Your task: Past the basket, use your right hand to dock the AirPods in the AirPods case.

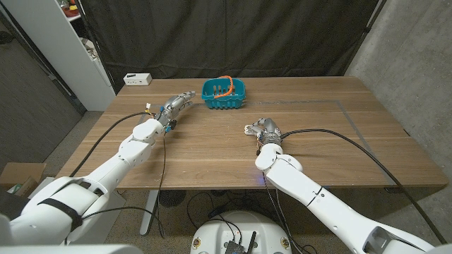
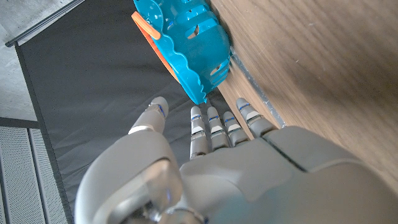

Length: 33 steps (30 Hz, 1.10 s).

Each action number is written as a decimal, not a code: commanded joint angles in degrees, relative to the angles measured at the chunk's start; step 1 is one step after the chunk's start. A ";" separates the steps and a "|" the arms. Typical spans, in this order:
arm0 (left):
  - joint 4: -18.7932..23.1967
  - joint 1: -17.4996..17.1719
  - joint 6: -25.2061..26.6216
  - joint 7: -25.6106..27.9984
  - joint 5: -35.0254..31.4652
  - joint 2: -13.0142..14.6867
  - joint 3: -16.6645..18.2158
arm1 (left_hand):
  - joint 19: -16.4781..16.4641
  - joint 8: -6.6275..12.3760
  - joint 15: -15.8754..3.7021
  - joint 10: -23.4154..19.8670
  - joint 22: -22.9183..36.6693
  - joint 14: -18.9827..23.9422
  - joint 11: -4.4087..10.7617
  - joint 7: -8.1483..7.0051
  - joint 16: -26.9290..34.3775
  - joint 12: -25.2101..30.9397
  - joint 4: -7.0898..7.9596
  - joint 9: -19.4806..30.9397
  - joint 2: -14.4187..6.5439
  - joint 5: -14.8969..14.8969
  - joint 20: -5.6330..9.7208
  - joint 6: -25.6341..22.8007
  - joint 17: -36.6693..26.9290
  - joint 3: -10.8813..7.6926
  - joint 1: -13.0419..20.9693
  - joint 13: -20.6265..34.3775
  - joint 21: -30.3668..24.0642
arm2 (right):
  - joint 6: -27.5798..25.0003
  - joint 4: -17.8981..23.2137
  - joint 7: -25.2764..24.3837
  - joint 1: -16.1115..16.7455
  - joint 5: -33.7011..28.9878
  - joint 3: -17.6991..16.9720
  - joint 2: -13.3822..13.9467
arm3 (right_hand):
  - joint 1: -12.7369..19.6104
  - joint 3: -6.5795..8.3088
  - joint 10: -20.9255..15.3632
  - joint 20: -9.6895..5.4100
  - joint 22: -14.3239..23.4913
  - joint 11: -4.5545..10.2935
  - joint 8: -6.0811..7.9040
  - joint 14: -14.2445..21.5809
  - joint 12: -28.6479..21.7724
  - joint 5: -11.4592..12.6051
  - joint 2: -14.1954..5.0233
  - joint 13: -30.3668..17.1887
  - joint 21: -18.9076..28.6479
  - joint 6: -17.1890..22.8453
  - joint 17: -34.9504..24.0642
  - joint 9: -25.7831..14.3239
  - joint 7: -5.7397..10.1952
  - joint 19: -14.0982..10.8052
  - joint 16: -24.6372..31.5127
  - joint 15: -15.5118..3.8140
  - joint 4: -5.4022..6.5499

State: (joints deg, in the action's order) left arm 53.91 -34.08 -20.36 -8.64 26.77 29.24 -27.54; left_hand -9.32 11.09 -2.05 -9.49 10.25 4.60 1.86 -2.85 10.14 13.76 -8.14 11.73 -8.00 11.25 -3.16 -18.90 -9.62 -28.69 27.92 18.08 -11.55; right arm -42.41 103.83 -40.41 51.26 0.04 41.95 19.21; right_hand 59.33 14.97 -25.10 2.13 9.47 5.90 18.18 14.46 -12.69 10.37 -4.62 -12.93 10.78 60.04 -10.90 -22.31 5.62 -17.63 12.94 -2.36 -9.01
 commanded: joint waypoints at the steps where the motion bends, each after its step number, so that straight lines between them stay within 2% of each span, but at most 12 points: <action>1: -1.59 0.76 -0.34 -1.06 0.19 -0.39 -0.22 | 0.29 0.36 -0.34 0.16 0.22 -0.29 -0.06 -0.32 0.06 0.03 -0.05 0.02 -0.10 0.31 -0.13 -0.50 -0.11 0.15 -0.55 -0.07 0.02 | 1.27 -1.01 -0.53 -0.41 0.73 0.16 -0.50 | 0.33 0.05 -0.34 -0.03 0.17 -0.51 -0.27 0.86 0.15 -0.10 0.39 -0.14 0.32 -0.97 -0.32 -0.04 0.15 -0.79 0.37 -5.57 0.02; 6: -2.38 1.17 -0.32 -1.26 0.21 -0.66 -0.32 | 0.32 0.36 -0.32 0.18 0.22 -0.33 -0.06 -0.34 0.05 0.02 -0.08 0.01 -0.09 0.33 -0.19 -0.52 -0.11 0.16 -0.54 -0.09 0.02 | 1.82 -1.50 -0.62 -0.65 0.88 0.26 -0.71 | 0.20 0.15 -0.17 0.05 0.20 -0.78 -1.91 1.09 0.27 -0.08 0.40 -0.17 0.35 -4.75 -0.50 0.13 0.69 -1.19 0.39 -5.60 0.11; 17: -4.51 2.03 -0.90 -2.21 0.39 -1.29 -0.50 | 0.41 0.32 -0.24 0.31 0.21 -0.35 0.05 -0.22 0.07 0.00 -0.24 -0.02 -0.16 0.43 -0.33 -0.48 -0.10 0.07 -0.37 -0.14 0.02 | 2.63 -1.88 -0.03 -1.05 1.29 0.35 -0.44 | 0.19 0.67 0.87 0.00 0.23 -1.24 -3.79 1.73 0.65 -0.04 0.56 -0.21 0.41 -8.60 -0.76 0.48 1.38 -1.88 0.39 -5.75 0.03; 20: -4.04 1.93 -0.13 -1.64 0.33 -1.16 -0.50 | 0.42 0.35 -0.28 0.25 0.20 -0.37 0.01 -0.29 0.07 0.03 -0.31 -0.03 -0.22 0.47 -0.28 -0.59 -0.10 0.01 -0.27 -0.14 0.02 | 2.35 -1.68 0.11 -1.03 1.50 0.25 -0.35 | 0.10 0.79 0.89 0.02 0.25 -1.36 -3.41 1.90 0.62 -0.05 0.51 -0.22 0.53 -7.39 -0.88 0.59 1.06 -2.31 0.45 -5.70 0.10; 25: -4.96 2.44 -0.36 -2.05 0.29 -1.43 -0.66 | 0.42 0.37 -0.25 0.33 0.20 -0.37 -0.06 -0.34 0.08 0.01 -0.40 -0.04 -0.29 0.52 -0.34 -0.66 -0.10 -0.07 -0.12 -0.16 0.01 | 2.11 -1.52 0.41 -1.04 1.82 0.22 -0.17 | 0.16 0.93 0.09 -0.29 0.33 -1.40 -0.78 2.14 0.31 -0.07 0.68 -0.26 0.75 -1.80 -1.21 0.05 -0.32 -3.49 0.60 -5.56 0.03; 27: -5.84 2.87 -0.70 -2.57 0.31 -1.73 -0.77 | 0.38 0.39 -0.17 0.35 0.20 -0.39 -0.01 -0.32 0.08 0.01 -0.44 -0.05 -0.30 0.54 -0.29 -0.71 -0.10 -0.09 -0.07 -0.16 -0.01 | 2.06 -1.49 0.44 -1.07 1.87 0.25 -0.12 | 0.13 0.91 -0.21 -0.32 0.35 -1.36 -0.29 2.17 0.20 -0.08 0.65 -0.27 0.77 -1.01 -1.32 -0.16 -0.11 -3.65 0.69 -5.56 0.07; 33: -7.92 4.05 -1.36 -3.32 0.15 -2.53 -1.11 | 0.38 0.39 -0.20 0.27 0.19 -0.38 0.02 -0.39 0.09 0.06 -0.53 -0.06 -0.28 0.58 -0.33 -0.78 -0.09 -0.13 0.06 -0.18 -0.02 | 1.98 -1.68 0.49 -1.45 1.97 0.34 -0.22 | 0.03 0.85 -0.69 -0.31 0.39 -1.50 1.30 2.27 0.07 -0.09 0.72 -0.33 0.82 1.24 -1.71 -0.89 -0.98 -4.10 0.97 -5.54 0.15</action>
State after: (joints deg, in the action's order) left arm 48.78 -31.55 -20.94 -10.88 27.07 27.71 -28.22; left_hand -9.01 11.09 -2.05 -9.31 10.25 4.60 2.03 -3.14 10.14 13.76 -8.31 11.73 -8.00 11.46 -3.47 -19.21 -9.62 -28.86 27.92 17.81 -11.56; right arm -40.21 102.19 -40.25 50.20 1.65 42.23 18.86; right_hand 59.33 15.50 -25.08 1.65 9.77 4.28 18.83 16.24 -12.30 10.41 -4.61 -12.92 11.26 60.25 -12.40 -22.72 4.72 -21.03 13.38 -2.21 -8.92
